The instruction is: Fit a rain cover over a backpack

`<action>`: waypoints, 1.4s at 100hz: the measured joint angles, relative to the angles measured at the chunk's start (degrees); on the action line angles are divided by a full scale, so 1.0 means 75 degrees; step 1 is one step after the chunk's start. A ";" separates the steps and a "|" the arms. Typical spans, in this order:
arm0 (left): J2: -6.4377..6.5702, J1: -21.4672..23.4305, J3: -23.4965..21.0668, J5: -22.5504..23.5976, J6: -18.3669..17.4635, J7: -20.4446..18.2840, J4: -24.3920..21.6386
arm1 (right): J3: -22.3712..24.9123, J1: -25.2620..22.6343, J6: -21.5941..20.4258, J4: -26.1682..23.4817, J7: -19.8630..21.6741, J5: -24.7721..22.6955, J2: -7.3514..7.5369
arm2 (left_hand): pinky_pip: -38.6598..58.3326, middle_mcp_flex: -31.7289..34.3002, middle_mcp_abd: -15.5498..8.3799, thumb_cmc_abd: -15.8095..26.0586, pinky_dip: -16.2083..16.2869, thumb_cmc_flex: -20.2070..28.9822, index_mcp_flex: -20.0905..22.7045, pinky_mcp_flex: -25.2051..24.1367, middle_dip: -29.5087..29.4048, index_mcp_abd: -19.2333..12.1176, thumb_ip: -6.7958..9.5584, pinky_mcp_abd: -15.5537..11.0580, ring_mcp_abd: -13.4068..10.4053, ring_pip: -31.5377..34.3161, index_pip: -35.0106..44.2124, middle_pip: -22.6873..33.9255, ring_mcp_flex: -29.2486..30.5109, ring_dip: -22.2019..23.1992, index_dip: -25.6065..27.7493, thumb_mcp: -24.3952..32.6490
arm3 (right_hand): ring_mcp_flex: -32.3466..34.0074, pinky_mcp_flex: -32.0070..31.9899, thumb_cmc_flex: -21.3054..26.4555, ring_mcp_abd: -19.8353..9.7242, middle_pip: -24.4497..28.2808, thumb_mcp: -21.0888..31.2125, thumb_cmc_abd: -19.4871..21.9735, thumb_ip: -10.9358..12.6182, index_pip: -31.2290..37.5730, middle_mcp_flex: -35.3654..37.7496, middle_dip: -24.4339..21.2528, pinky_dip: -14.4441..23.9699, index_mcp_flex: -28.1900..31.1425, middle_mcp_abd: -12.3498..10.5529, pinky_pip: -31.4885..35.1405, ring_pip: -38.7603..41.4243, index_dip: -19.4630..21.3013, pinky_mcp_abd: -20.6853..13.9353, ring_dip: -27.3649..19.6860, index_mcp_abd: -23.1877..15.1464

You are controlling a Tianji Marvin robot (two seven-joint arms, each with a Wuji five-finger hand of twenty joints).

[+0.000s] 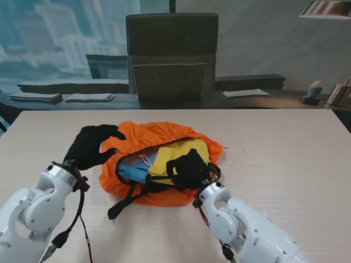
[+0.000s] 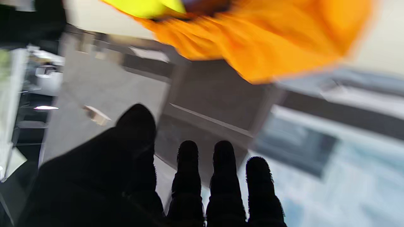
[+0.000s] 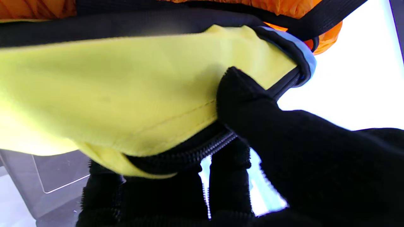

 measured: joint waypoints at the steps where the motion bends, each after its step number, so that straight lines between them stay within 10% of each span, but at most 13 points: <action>1: -0.0005 -0.0012 0.0000 -0.0169 -0.0039 -0.0215 -0.0047 | -0.0038 0.0023 0.0008 0.0023 -0.0038 0.0002 -0.0001 | -0.0081 -0.0060 0.0000 -0.0007 -0.0008 -0.0056 -0.0081 -0.0013 0.0000 0.0044 0.0000 -0.0001 0.0000 -0.0045 -0.0170 -0.0130 -0.0065 -0.0050 -0.0064 -0.0103 | 0.0000 0.0000 0.0000 0.0000 0.0000 0.0000 0.0000 0.0000 0.0000 0.0000 0.0000 -0.0001 0.0000 0.0000 0.0000 0.0000 0.0001 0.0000 0.0000 0.0000; 21: 0.0371 -0.0200 0.0177 -0.0746 0.0292 -0.4053 -0.1382 | -0.0403 0.0318 0.0434 0.0140 -0.0468 0.0054 -0.0189 | -0.2679 -0.1059 0.0105 -0.0659 -0.1151 -0.1042 -0.1068 -0.0118 -0.0718 0.0935 0.0000 -0.0094 -0.0129 -0.1426 -0.2003 -0.1513 -0.1432 -0.0735 -0.1293 -0.2049 | 0.0000 0.0001 0.0000 0.0000 0.0000 0.0000 0.0000 0.0000 0.0000 0.0000 0.0001 -0.0001 0.0000 0.0000 0.0004 0.0000 0.0002 -0.0027 0.0000 -0.0006; 34: 0.0582 -0.0393 0.0554 -0.1036 0.0694 -0.4584 -0.1342 | -0.0432 0.0253 0.0827 -0.0322 -0.0329 0.0051 -0.0208 | -0.3531 -0.1248 0.0207 -0.0854 -0.1440 -0.1318 -0.1068 -0.0118 -0.0788 0.1470 0.0000 -0.0102 -0.0125 -0.1956 -0.2776 -0.2168 -0.1533 -0.0782 -0.1656 -0.2391 | 0.0000 0.0007 0.0000 0.0000 0.0000 0.0000 0.0004 0.0000 -0.0002 0.0000 0.0001 -0.0002 0.0000 0.0000 0.0065 0.0000 0.0002 -0.0027 0.0000 -0.0006; 45: 0.0623 -0.0513 0.0888 0.0888 0.0821 -0.4846 -0.1373 | -0.0586 0.0295 0.0990 -0.0349 -0.0418 0.0336 -0.0298 | -0.3532 -0.1332 0.0366 -0.0939 -0.1441 -0.1331 -0.1068 -0.0134 -0.0591 0.1667 0.0000 0.0062 -0.0089 -0.1956 -0.2892 -0.2252 -0.1533 -0.0644 -0.1708 -0.2352 | 0.0000 0.0009 0.0000 0.0000 0.0000 0.0000 0.0004 0.0000 -0.0002 0.0000 0.0001 -0.0002 0.0000 0.0000 0.0085 0.0000 0.0000 -0.0027 0.0000 -0.0006; 62: 0.0564 -0.0900 0.1527 0.1776 0.0619 -0.3116 -0.0264 | -0.0709 0.0295 0.1096 -0.0348 -0.0541 0.0445 -0.0425 | -0.3532 -0.1332 0.0359 -0.1059 -0.1250 -0.1331 -0.1068 -0.0156 -0.0013 0.1655 0.0000 0.0148 -0.0087 -0.1438 -0.2625 -0.1850 -0.1524 -0.0162 -0.1702 -0.2314 | 0.0000 0.0000 0.0000 0.0000 0.0000 0.0000 0.0004 0.0000 -0.0002 0.0000 0.0001 -0.0004 0.0000 0.0000 0.0090 0.0000 -0.0008 -0.0027 0.0000 -0.0001; 72: 0.0499 -0.1219 0.1816 0.1769 0.0568 -0.2962 0.0354 | -0.0788 0.0297 0.1131 -0.0314 -0.0700 0.0430 -0.0462 | -0.3199 -0.1285 0.0359 -0.1072 -0.1246 -0.1331 -0.1068 -0.0156 0.0194 0.1633 0.0000 0.0252 -0.0035 -0.1099 -0.1658 -0.1097 -0.1316 -0.0089 -0.1224 -0.2086 | 0.0000 -0.0074 0.0000 0.0000 0.0000 0.0000 0.0004 0.0000 -0.0002 0.0000 0.0001 -0.0004 0.0000 0.0000 0.0107 0.0000 -0.0009 -0.0027 0.0000 0.0004; 83: 0.0440 -0.1549 0.2255 0.1654 0.0704 -0.1980 0.1001 | -0.0840 0.0297 0.1147 -0.0297 -0.0767 0.0515 -0.0512 | -0.2542 -0.0602 0.0194 -0.1150 -0.1054 -0.1329 -0.1033 -0.0168 0.0373 0.1215 0.0000 0.0348 -0.0021 -0.0630 -0.0603 -0.0247 -0.0639 0.0089 -0.0701 -0.1910 | 0.0000 -0.0097 0.0000 0.0000 0.0000 0.0000 0.0006 0.0000 -0.0002 0.0000 0.0001 -0.0006 -0.0001 0.0000 0.0181 0.0001 -0.0011 -0.0070 0.0000 0.0079; 97: 0.0250 -0.1798 0.2585 0.1670 0.0779 -0.0401 0.1755 | -0.0867 0.0287 0.1117 -0.0293 -0.0826 0.0672 -0.0558 | -0.1652 0.1230 -0.0318 -0.0972 -0.0685 -0.1357 0.0446 -0.0197 0.0888 0.0057 0.0000 0.0472 0.0004 -0.0071 0.0747 0.0523 0.0588 0.0309 0.0265 -0.1848 | -0.0001 -0.0182 0.0000 0.0000 0.0000 0.0001 0.0007 0.0000 -0.0023 -0.0002 0.0001 -0.0008 -0.0007 0.0000 0.0185 0.0005 -0.0019 -0.0149 0.0000 0.0218; 109: 0.0096 -0.1990 0.2771 0.0920 0.0854 -0.0110 0.2181 | -0.0848 0.0219 0.1155 -0.0327 -0.0811 0.0852 -0.0591 | -0.1084 0.2664 -0.0684 -0.0514 -0.0483 -0.0281 0.1581 -0.0169 0.1477 -0.1164 -0.0029 0.0514 -0.0002 0.0399 0.1546 0.0845 0.1330 0.0470 0.0842 -0.2943 | -0.0087 -0.0194 0.0000 -0.0055 0.0000 0.0001 0.0137 0.0000 -0.0189 -0.0088 -0.0103 -0.0008 -0.0033 -0.0008 0.0196 0.0006 -0.0038 -0.0160 0.0000 0.0390; 130: -0.0086 -0.1904 0.2669 0.0617 0.0924 0.0176 0.2325 | -0.0608 -0.0013 0.1099 -0.0624 -0.0546 0.0965 -0.0586 | -0.0305 0.2973 -0.0579 -0.0152 -0.0136 0.0464 0.1547 -0.0077 0.1899 -0.1320 -0.0337 0.0207 -0.0187 0.0498 0.1505 0.0275 0.1512 0.0474 0.2707 -0.3105 | -0.1310 -0.0885 -0.0722 -0.0491 -0.0016 -0.0899 0.1076 0.0110 -0.0540 -0.1824 -0.0595 -0.0081 -0.1690 -0.0240 0.0178 -0.0473 -0.0676 -0.0559 0.0309 -0.0094; 140: -0.0158 -0.1812 0.2554 -0.0275 0.0973 0.0225 0.2380 | -0.0260 -0.0208 0.0811 -0.0871 -0.0343 0.1175 -0.0583 | 0.0306 0.2956 -0.0403 0.0070 0.0091 0.0896 0.1302 0.0188 0.1616 -0.1242 -0.0350 -0.0262 -0.0188 0.0497 0.1639 0.0092 0.1511 0.0261 0.3357 -0.3265 | -0.2409 -0.1571 -0.1602 -0.0693 -0.0015 -0.1333 0.1741 0.1077 -0.1594 -0.3524 -0.0944 -0.0086 -0.3101 -0.0315 -0.0134 -0.0747 -0.0560 -0.0780 0.0399 -0.0001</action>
